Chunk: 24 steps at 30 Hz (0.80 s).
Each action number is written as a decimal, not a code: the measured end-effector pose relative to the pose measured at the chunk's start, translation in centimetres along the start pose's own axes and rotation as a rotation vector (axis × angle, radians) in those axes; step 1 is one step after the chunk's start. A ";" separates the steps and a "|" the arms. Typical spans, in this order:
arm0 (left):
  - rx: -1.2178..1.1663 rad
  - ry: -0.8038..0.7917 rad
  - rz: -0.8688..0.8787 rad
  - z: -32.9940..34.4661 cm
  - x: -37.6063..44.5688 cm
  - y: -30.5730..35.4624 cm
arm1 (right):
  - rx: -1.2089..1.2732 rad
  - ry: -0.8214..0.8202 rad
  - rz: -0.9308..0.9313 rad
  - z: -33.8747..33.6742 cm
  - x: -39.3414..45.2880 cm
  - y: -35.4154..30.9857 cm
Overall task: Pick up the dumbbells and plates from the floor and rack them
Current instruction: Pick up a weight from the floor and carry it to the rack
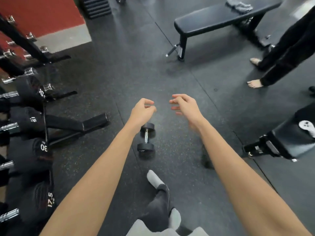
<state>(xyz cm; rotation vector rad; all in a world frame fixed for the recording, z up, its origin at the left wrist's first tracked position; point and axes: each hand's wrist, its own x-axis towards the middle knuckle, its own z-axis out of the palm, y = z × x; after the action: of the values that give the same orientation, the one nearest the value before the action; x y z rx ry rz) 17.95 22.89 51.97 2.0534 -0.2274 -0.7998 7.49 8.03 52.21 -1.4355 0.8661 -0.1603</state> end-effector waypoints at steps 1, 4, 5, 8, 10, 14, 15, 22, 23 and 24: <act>0.006 -0.016 -0.012 0.3 1.5 0.3 | 0.008 -0.001 0.020 0.1 1.5 0.0; -0.015 -0.037 -0.101 1.0 5.8 0.2 | 0.012 -0.040 0.064 0.8 6.0 0.0; -0.046 -0.044 -0.150 1.2 7.2 -0.1 | 0.006 -0.043 0.075 1.3 7.5 0.2; -0.120 -0.033 -0.291 1.6 10.6 -1.4 | -0.031 -0.061 0.092 3.0 11.9 0.6; -0.125 -0.023 -0.359 1.7 13.5 -2.2 | -0.061 -0.101 0.125 4.3 15.4 1.0; -0.153 0.024 -0.453 2.0 19.9 -3.8 | -0.094 -0.170 0.218 6.3 22.5 3.2; -0.156 0.037 -0.475 2.1 21.6 -4.1 | -0.096 -0.183 0.253 6.7 24.3 4.1; -0.220 0.113 -0.657 3.3 33.0 -13.1 | -0.115 -0.219 0.468 9.8 36.2 14.9; -0.220 0.124 -0.683 3.7 34.6 -15.3 | -0.119 -0.214 0.497 10.5 37.8 16.8; -0.209 0.131 -0.714 4.2 36.2 -17.5 | -0.126 -0.218 0.527 11.3 39.3 18.9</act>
<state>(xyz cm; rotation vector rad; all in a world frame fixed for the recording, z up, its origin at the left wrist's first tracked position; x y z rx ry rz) 41.00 14.35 19.91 1.9741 0.6732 -1.0464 34.22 -2.48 17.50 -1.2646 1.0547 0.4467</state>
